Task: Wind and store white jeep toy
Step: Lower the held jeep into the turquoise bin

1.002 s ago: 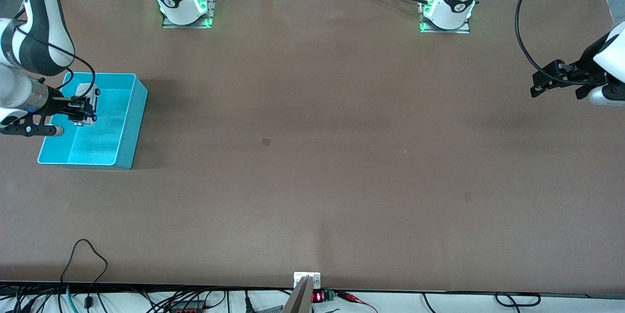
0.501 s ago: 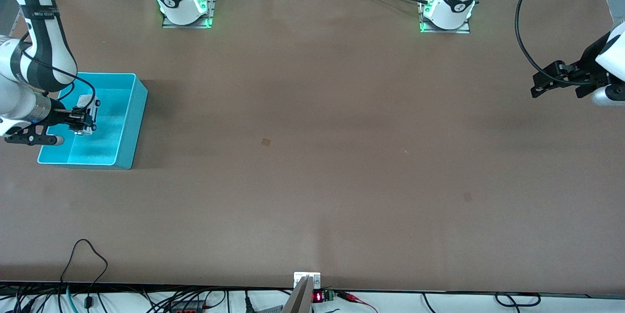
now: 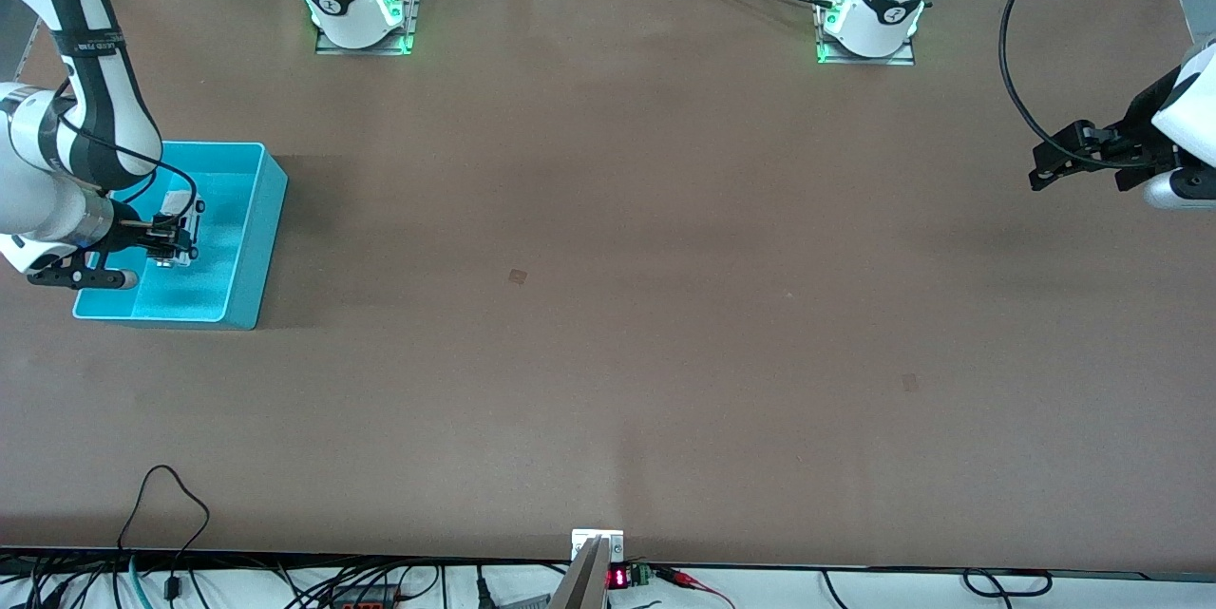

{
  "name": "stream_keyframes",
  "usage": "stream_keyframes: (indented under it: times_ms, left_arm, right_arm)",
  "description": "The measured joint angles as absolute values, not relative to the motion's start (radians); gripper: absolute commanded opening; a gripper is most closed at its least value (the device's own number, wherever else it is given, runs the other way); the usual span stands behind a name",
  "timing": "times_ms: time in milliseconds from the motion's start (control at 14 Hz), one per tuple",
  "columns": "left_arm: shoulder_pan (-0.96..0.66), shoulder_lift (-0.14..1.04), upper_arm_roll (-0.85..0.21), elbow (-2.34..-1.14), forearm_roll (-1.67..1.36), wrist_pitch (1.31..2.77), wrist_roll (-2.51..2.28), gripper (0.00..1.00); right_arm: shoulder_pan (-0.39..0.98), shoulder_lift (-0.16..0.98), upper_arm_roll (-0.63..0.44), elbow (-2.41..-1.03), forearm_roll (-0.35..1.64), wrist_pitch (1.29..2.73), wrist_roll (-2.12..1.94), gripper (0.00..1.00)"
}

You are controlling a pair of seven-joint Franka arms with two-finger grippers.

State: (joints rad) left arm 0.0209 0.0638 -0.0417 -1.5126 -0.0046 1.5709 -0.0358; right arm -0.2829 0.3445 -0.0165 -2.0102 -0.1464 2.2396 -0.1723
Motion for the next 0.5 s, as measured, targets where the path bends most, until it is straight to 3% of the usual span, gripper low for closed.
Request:
stream_keyframes:
  times_ms: [501]
  left_arm:
    - [0.021,0.064,-0.042,-1.513,-0.005,1.571,-0.036,1.00]
  right_arm:
    - [-0.283,0.421,-0.016,-2.017,-0.146,2.317,-0.170,0.00]
